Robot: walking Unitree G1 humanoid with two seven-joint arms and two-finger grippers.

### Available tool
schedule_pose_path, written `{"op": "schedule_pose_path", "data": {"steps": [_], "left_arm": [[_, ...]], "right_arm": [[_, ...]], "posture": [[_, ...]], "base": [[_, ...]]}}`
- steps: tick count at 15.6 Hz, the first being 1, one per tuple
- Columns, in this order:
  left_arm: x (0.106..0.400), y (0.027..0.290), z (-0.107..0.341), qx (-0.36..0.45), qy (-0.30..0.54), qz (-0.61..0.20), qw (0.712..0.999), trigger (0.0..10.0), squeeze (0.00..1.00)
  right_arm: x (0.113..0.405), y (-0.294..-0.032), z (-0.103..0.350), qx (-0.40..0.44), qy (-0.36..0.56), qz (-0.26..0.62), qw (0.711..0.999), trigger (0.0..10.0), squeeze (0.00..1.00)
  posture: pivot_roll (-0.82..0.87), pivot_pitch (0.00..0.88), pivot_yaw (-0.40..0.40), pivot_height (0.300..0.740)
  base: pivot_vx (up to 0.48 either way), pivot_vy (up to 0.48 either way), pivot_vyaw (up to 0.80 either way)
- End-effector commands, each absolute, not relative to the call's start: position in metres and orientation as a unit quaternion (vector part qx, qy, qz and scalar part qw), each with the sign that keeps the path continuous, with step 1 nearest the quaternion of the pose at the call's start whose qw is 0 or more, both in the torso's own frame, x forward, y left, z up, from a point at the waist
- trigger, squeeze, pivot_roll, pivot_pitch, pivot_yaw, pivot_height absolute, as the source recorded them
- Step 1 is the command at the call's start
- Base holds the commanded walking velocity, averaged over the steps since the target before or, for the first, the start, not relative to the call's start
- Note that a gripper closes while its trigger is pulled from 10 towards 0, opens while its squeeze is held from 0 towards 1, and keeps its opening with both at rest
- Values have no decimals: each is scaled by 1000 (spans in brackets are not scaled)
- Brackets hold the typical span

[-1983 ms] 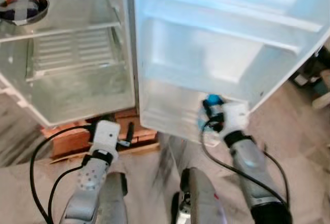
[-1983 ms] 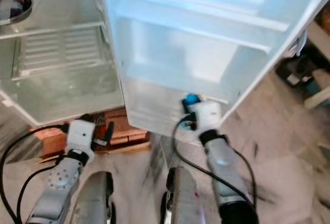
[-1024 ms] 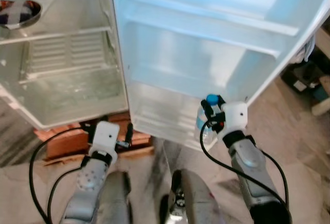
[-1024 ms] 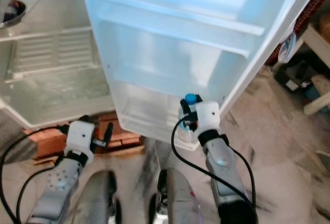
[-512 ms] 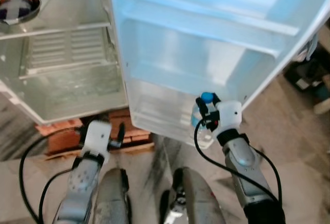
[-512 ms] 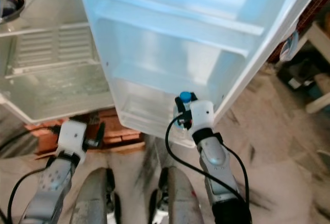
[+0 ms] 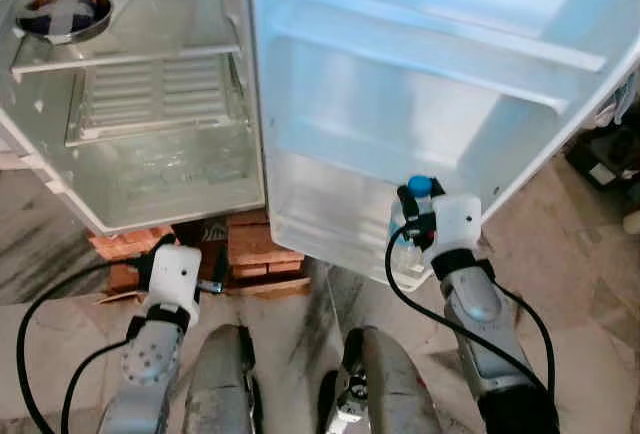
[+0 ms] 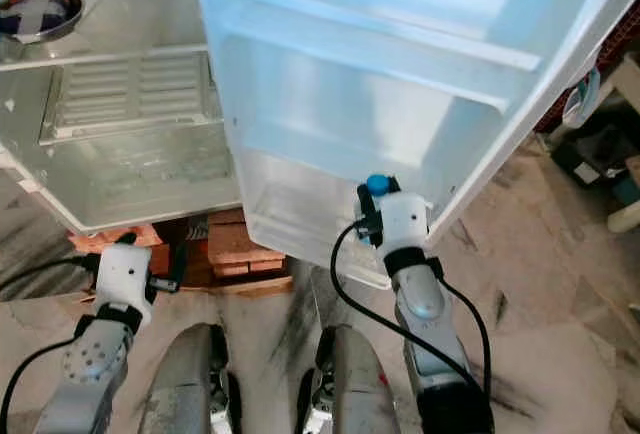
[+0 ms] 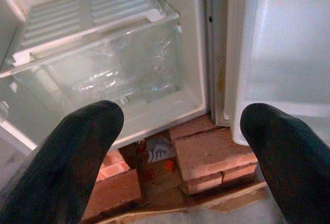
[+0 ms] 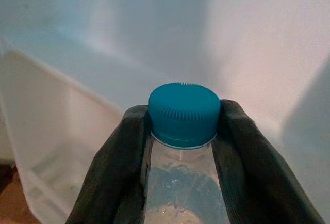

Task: Restocking fridge

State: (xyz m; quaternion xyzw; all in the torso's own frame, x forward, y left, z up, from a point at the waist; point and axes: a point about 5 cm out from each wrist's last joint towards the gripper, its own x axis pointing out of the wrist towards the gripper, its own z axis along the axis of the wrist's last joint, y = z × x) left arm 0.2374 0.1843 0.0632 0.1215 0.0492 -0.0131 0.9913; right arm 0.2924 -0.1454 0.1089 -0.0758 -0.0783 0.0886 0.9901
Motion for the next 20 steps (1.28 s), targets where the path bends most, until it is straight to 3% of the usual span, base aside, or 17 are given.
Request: {"op": "schedule_pose_path", "data": {"steps": [1, 4, 9, 14, 18, 20], "left_arm": [[236, 183, 60, 122, 61, -11, 991, 10000, 0], [236, 183, 58, 122, 66, -13, 990, 10000, 0], [236, 183, 70, 136, 52, -7, 989, 10000, 0], [226, 175, 76, 145, 51, -25, 988, 10000, 0], [210, 174, 76, 146, 62, -21, 987, 10000, 0], [206, 173, 75, 144, 71, -22, 987, 10000, 0]], "right_arm": [[293, -151, 110, -78, -84, 77, 990, 10000, 0], [295, -151, 111, -81, -89, 76, 990, 10000, 0], [315, -136, 117, -102, -108, 85, 985, 10000, 0], [357, -121, 146, -201, -164, 38, 965, 10000, 0], [371, -113, 165, -313, -219, 21, 924, 10000, 0], [375, -123, 154, -328, -180, -3, 927, 10000, 0]], "posture": [[131, 149, -70, 596], [134, 149, -71, 567], [155, 185, -62, 567], [208, 259, -66, 567], [239, 302, -73, 567], [244, 315, -71, 567]], "base": [[0, 0, 0], [0, 0, 0], [0, 0, 0], [0, 0, 0], [0, 0, 0], [0, 0, 0]]}}
